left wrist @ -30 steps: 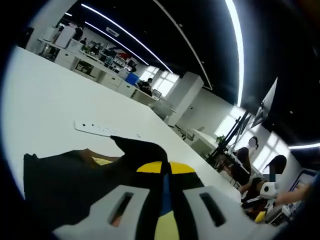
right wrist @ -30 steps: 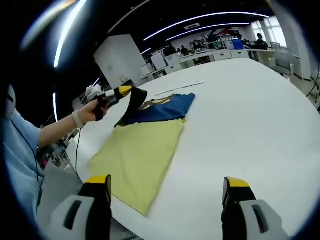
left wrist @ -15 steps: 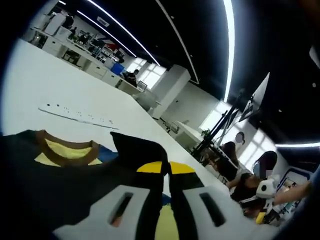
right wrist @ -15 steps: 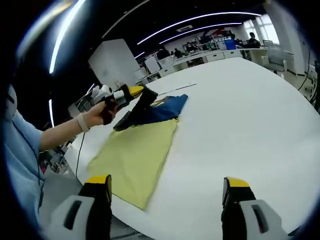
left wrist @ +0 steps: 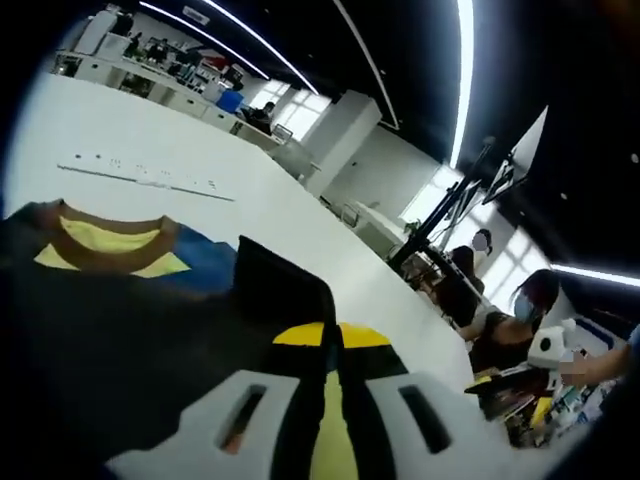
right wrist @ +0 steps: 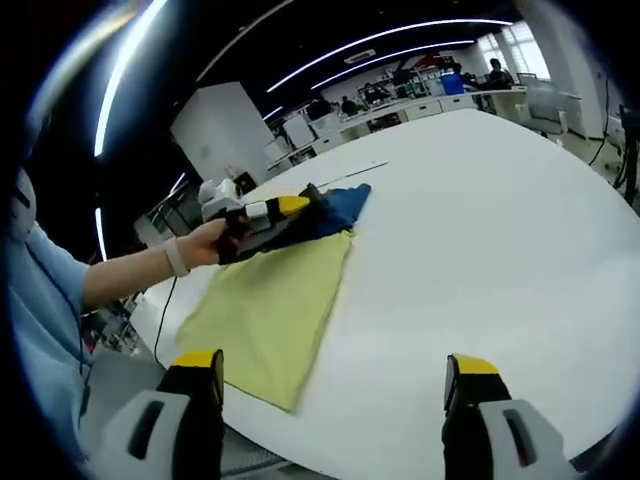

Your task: Fold the garment on the visible template until the final outline fits inside the template.

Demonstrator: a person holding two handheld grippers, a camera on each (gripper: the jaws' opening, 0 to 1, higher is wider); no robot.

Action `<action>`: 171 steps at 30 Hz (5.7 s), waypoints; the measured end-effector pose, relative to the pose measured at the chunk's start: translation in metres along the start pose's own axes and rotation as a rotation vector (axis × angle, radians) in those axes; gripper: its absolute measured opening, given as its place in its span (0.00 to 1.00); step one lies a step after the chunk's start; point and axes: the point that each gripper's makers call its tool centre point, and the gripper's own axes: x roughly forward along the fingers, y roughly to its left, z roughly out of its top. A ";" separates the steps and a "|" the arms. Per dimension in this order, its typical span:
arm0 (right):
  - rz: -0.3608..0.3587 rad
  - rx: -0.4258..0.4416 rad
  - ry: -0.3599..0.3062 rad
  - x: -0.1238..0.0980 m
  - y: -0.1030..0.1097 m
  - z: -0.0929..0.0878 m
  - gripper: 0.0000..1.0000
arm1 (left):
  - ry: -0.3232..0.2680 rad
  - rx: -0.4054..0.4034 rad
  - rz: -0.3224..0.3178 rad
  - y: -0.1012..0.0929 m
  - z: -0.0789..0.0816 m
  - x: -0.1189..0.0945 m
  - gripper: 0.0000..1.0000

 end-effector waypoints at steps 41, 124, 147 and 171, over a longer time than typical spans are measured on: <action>0.029 -0.015 0.004 0.010 0.008 0.003 0.92 | 0.094 0.318 -0.046 -0.008 -0.011 -0.005 0.99; 0.146 -0.180 -0.050 0.027 0.077 0.039 0.97 | 0.183 0.394 0.292 0.034 -0.051 -0.317 0.81; 0.144 -0.179 0.041 0.025 0.071 -0.003 0.84 | 0.254 0.317 0.265 0.016 -0.104 -0.344 0.70; 0.117 -0.127 0.157 0.019 0.051 -0.051 0.60 | 0.323 0.167 0.240 0.006 -0.149 -0.358 0.32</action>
